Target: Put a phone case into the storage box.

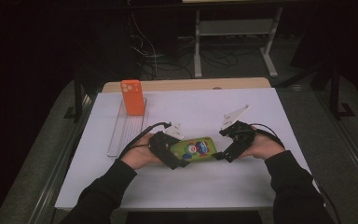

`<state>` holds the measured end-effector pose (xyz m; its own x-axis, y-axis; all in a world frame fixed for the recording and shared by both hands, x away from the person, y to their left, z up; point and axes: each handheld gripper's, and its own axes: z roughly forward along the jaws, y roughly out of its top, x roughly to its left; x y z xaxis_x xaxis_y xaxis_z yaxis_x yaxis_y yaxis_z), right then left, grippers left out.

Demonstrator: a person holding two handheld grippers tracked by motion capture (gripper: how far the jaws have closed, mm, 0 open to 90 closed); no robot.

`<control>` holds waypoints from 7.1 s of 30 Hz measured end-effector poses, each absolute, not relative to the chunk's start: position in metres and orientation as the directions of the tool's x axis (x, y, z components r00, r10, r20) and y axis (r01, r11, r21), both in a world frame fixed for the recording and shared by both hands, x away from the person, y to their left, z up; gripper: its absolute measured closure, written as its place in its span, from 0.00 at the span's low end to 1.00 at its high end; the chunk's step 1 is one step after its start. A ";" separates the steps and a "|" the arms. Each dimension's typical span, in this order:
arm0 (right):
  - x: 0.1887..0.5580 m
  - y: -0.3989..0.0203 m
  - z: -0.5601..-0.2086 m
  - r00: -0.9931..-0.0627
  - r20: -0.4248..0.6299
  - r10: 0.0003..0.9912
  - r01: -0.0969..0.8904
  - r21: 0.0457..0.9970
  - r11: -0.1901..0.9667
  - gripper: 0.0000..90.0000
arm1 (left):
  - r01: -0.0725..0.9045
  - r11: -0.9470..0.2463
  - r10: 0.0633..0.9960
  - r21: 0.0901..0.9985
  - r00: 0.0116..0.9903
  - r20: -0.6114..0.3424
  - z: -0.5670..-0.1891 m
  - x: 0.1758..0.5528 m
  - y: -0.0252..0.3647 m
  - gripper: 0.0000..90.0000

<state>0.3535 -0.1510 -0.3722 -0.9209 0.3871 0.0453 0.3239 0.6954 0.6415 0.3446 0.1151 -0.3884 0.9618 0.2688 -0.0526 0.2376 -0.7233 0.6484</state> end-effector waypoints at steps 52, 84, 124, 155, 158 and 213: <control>0.318 -0.132 -0.425 -0.722 -0.196 0.663 0.316 0.760 0.569 0.00 | 0.472 -0.590 0.542 0.655 0.833 -0.111 -0.394 0.345 0.126 0.17; 0.297 -0.112 -0.425 -0.567 -0.719 0.402 -0.089 0.539 0.838 0.00 | 0.464 -0.598 0.543 0.653 0.835 -0.095 -0.397 0.345 0.123 0.17; 0.288 -0.079 -0.436 -0.323 -0.939 0.117 -0.322 0.226 0.919 0.36 | 0.436 -0.616 0.503 0.656 0.858 -0.098 -0.391 0.352 0.116 0.17; 0.281 -0.068 -0.445 -0.263 -0.965 0.017 -0.374 0.118 0.920 0.83 | 0.369 -0.632 0.460 0.681 0.886 -0.054 -0.389 0.347 0.116 0.16; 0.280 -0.068 -0.444 -0.268 -0.963 0.023 -0.373 0.126 0.919 0.84 | 0.376 -0.606 0.475 0.701 0.878 -0.061 -0.390 0.344 0.115 0.15; 0.335 -0.132 -0.408 -0.666 0.079 0.742 0.429 0.854 0.294 0.84 | 0.415 -0.497 0.561 0.762 0.824 -0.082 -0.380 0.353 0.134 0.00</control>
